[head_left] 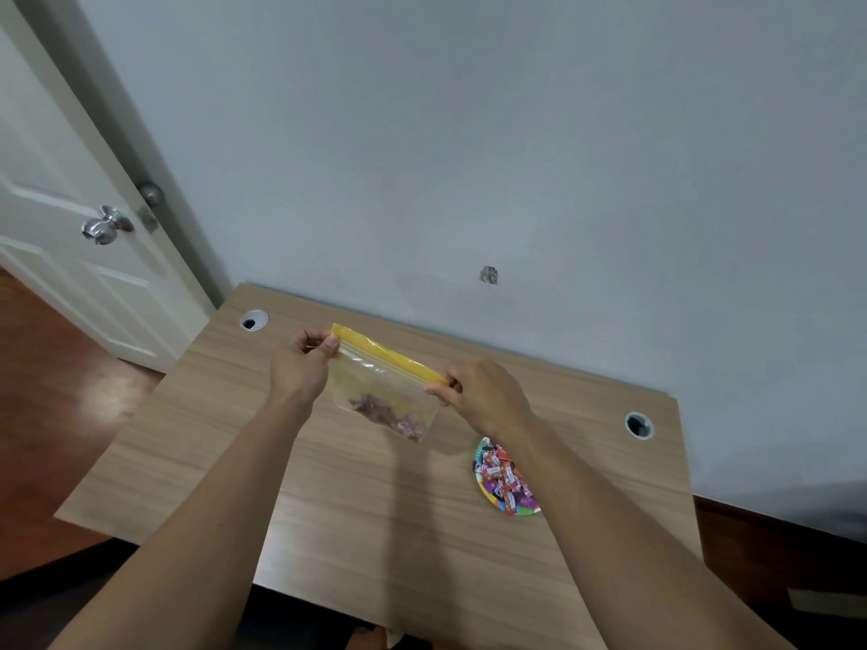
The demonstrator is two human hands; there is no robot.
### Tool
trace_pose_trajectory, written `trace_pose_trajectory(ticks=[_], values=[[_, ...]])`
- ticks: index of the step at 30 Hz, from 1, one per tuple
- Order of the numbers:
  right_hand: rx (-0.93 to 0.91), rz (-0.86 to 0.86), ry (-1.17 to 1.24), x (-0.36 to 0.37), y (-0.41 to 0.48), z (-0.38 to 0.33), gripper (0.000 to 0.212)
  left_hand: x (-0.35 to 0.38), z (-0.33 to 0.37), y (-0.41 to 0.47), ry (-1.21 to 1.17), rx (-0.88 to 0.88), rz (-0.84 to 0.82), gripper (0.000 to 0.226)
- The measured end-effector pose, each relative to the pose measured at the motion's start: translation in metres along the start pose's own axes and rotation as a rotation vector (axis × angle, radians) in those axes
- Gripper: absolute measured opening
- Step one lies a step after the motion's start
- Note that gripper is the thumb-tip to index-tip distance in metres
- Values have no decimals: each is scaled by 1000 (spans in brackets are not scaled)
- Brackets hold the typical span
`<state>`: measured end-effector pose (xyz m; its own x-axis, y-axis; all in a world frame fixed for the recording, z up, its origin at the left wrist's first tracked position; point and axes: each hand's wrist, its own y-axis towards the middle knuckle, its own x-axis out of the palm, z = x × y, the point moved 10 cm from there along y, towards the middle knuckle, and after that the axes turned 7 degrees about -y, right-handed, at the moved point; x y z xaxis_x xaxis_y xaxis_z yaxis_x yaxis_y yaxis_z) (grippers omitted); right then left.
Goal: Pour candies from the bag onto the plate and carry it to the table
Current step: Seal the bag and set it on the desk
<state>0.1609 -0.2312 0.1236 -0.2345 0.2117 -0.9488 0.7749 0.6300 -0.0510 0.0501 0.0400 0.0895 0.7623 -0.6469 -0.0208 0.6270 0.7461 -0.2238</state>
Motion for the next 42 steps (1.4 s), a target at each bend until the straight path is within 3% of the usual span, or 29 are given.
trace_pose_trajectory(ticks=[7,17,21,26,30,33,42], values=[[7,-151,-64,50,-14,15,35,-6,-49,-6,147,-75,-177,16],[91,-355,2,123,-19,32,25,-20,-109,7,250,-231,-225,6],[135,-344,30,132,-8,40,19,-16,-118,19,215,-284,-222,9],[184,-282,236,134,4,51,14,-10,-123,37,218,-286,-218,22],[250,-225,369,130,6,73,35,-6,-115,49,320,-168,-194,35],[361,-234,391,134,-2,107,35,6,-111,51,330,-96,-185,30],[698,-207,364,131,-74,230,25,100,-148,13,269,-248,-426,24]])
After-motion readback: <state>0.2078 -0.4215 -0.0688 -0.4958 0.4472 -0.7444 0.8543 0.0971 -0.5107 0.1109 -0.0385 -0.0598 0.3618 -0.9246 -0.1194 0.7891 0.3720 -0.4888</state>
